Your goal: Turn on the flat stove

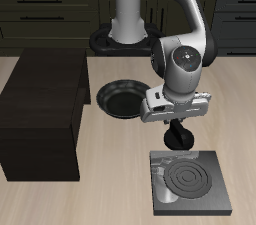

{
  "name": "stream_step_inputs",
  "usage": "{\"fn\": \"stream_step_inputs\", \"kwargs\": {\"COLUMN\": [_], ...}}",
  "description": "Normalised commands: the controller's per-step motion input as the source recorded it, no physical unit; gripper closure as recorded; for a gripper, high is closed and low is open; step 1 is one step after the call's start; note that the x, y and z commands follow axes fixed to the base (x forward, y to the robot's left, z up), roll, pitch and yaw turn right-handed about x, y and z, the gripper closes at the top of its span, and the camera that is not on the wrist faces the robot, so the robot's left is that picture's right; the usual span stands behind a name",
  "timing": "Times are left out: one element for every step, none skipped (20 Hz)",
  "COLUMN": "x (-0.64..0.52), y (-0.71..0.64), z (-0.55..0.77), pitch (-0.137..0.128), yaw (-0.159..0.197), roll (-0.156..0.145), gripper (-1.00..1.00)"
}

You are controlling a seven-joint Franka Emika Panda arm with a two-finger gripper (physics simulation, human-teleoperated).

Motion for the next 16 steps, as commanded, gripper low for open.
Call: {"fn": "stream_step_inputs", "kwargs": {"x": [0.00, 0.00, 0.01, -0.02, -0.07, -0.03, -0.01, -0.02, -0.01, 0.06, 0.02, 0.04, 0.03, -0.02, 0.03, -0.05], "y": [0.00, 0.00, -0.75, -0.12, -0.18, -0.08, -0.08, -0.24, 0.05, -0.22, -0.22, -0.21, -0.24, -0.23, -0.17, 0.16], "z": [0.00, 0.00, 0.82, 0.16, 0.23, 0.10, 0.08, 0.08, 0.00, -0.03, 0.03, 0.00, -0.03, 0.07, 0.04, -0.03], "pitch": [0.000, 0.000, -0.168, -0.045, -0.063, -0.013, -0.033, -0.044, 0.000, 0.023, -0.055, -0.019, 0.028, -0.043, -0.021, 0.000], "yaw": [0.000, 0.000, 0.125, 0.028, 0.011, 0.019, 0.047, 0.035, 0.000, 0.040, 0.108, 0.048, 0.000, 0.069, 0.041, 0.000], "roll": [0.000, 0.000, -0.163, -0.005, -0.027, 0.004, 0.004, -0.059, 0.000, 0.000, -0.071, -0.006, -0.051, -0.038, -0.009, 0.000], "gripper": [1.00, 1.00, 1.00, 1.00, 1.00, 1.00, 1.00, 1.00, 1.00, 1.00, 1.00, 1.00, 1.00, 1.00, 1.00, 1.00]}}
